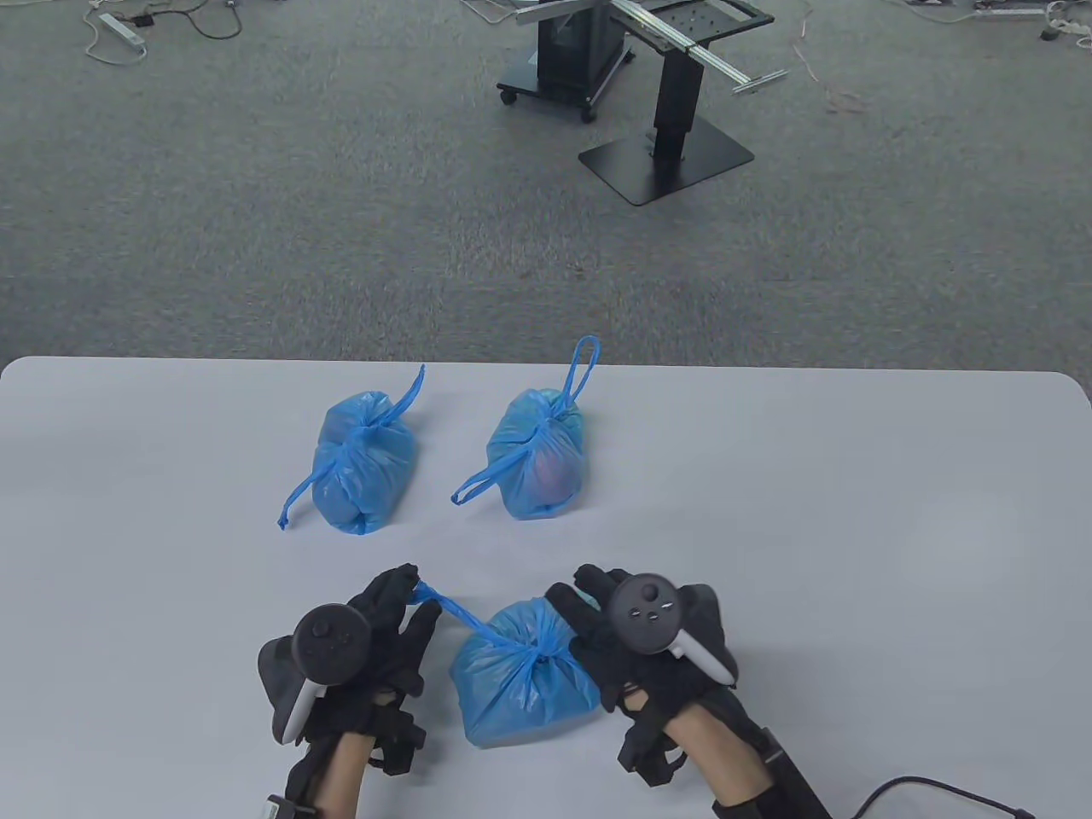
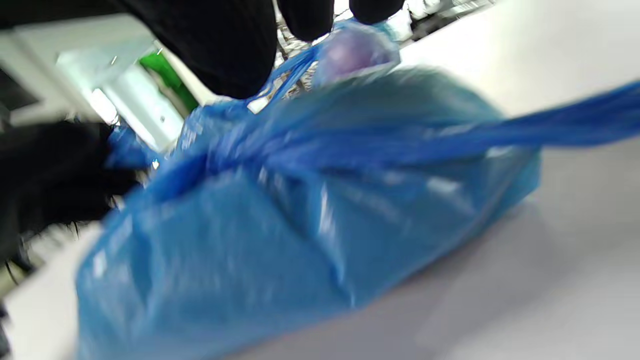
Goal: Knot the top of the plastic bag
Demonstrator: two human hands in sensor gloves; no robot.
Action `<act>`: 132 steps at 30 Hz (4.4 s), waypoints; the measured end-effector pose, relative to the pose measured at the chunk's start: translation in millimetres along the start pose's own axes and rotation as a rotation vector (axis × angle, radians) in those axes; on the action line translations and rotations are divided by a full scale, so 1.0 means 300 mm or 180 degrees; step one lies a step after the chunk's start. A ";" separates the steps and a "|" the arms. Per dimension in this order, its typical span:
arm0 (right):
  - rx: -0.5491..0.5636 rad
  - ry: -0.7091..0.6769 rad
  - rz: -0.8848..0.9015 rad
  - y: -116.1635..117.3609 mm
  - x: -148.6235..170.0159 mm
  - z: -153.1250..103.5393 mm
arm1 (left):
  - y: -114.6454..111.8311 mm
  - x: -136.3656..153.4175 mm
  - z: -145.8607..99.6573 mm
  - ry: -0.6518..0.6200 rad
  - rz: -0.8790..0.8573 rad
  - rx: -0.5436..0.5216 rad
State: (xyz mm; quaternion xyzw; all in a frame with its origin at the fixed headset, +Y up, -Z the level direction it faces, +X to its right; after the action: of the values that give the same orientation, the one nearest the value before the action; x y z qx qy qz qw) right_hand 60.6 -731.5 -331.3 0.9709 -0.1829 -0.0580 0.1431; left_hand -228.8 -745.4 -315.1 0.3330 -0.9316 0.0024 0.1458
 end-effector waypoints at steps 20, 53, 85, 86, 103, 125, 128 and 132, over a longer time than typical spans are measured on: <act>0.0841 -0.0324 -0.1025 0.094 -0.125 -0.015 | 0.031 0.057 0.019 0.0231 0.0780 -0.0295; 0.1518 0.2645 0.1056 -0.585 0.458 0.322 | -0.041 -0.071 -0.017 -0.0219 0.1183 -0.0136; 0.1657 0.3213 0.0490 -0.483 0.595 0.507 | -0.077 -0.119 -0.048 -0.0371 0.1327 -0.0074; 0.1731 0.3182 0.0520 -0.501 0.602 0.484 | -0.079 -0.120 -0.049 -0.0373 0.1326 -0.0065; 0.2359 0.2477 0.0627 -0.637 0.592 0.105 | -0.103 -0.136 -0.059 -0.0409 0.1421 0.0000; 0.0990 0.0829 -0.0470 -0.069 0.213 0.005 | -0.080 -0.123 -0.056 -0.0369 0.1266 -0.0091; 0.0997 0.0887 -0.0723 -0.042 0.222 0.015 | -0.084 -0.130 -0.060 -0.0398 0.1280 -0.0078; 0.0833 0.0851 -0.0634 0.002 0.237 0.025 | -0.085 -0.143 -0.066 -0.0434 0.1292 -0.0103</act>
State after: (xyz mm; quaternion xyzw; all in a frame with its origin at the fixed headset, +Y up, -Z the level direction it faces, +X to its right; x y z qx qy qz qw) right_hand 125.1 -760.6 -342.6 0.9936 -0.0714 0.0818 0.0323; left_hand -176.2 -736.7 -310.0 0.1356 -0.9871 -0.0058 0.0843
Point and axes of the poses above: the tracker on the back of each hand, its own x axis roughly to the little-finger side, its own z axis roughly from the wrist to the fingertips, y = z × x, the point moved 4 cm from there along z, roughly from the wrist to the fingertips, and after that the axes turned 14 degrees about y, right-handed, at the moved point
